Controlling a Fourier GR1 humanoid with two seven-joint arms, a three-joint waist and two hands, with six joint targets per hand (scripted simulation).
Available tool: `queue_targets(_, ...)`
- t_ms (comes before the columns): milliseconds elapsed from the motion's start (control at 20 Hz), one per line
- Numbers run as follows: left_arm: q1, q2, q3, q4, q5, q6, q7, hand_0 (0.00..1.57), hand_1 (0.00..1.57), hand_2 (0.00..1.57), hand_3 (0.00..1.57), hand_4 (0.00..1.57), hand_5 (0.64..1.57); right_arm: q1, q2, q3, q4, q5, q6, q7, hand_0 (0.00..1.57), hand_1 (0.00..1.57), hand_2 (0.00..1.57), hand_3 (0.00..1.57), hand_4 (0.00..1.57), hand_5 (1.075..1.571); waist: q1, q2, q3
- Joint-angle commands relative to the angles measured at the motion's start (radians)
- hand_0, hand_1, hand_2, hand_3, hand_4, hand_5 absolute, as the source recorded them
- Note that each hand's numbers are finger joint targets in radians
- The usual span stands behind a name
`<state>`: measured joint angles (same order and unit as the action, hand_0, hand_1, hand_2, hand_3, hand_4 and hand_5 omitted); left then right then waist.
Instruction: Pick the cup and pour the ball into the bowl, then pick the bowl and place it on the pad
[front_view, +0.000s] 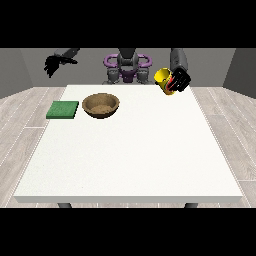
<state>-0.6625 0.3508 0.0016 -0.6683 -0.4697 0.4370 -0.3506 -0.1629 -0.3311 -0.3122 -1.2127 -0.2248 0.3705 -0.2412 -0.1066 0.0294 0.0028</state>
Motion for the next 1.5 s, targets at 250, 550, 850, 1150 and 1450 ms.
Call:
queue_targets(250,-0.082,-0.018,-0.076,-0.021,-0.181,0.049,0.209,1.49,1.49,1.57,1.57,1.57,1.273,-0.001,-0.030,-0.023,0.057,-0.014,0.066,-0.075,0.00,0.00,0.00,0.00,0.00,1.569,-0.025,0.017,-0.0023)
queue_targets(550,-0.210,-0.102,-0.245,0.015,-0.439,0.060,0.517,1.52,1.52,1.57,1.57,1.57,1.211,-0.037,-0.035,-0.011,0.093,-0.014,0.061,-0.007,0.00,0.00,0.00,0.00,0.00,1.570,-0.047,-0.065,-0.0011)
queue_targets(850,-0.265,-0.135,-0.430,0.039,-0.690,-0.009,0.630,1.54,1.54,1.57,1.57,1.48,1.334,-0.007,-0.069,-0.028,0.156,-0.008,0.093,-0.029,0.00,0.00,0.00,0.00,0.00,1.571,-0.021,-0.116,-0.0007)
queue_targets(1150,-0.350,-0.260,-0.600,0.071,-0.878,-0.170,0.702,1.50,1.50,1.57,1.57,1.57,1.056,-0.050,-0.056,-0.024,0.188,0.005,0.084,-0.070,0.00,0.00,0.00,0.00,0.00,1.571,-0.024,-0.083,-0.0008)
queue_targets(1450,-0.376,-0.266,-0.794,0.131,-1.103,-0.278,0.721,1.52,1.52,1.57,1.57,1.50,1.232,-0.050,-0.078,-0.043,0.235,-0.013,0.115,-0.072,0.00,0.00,0.00,0.00,0.00,1.571,-0.011,-0.082,-0.0006)
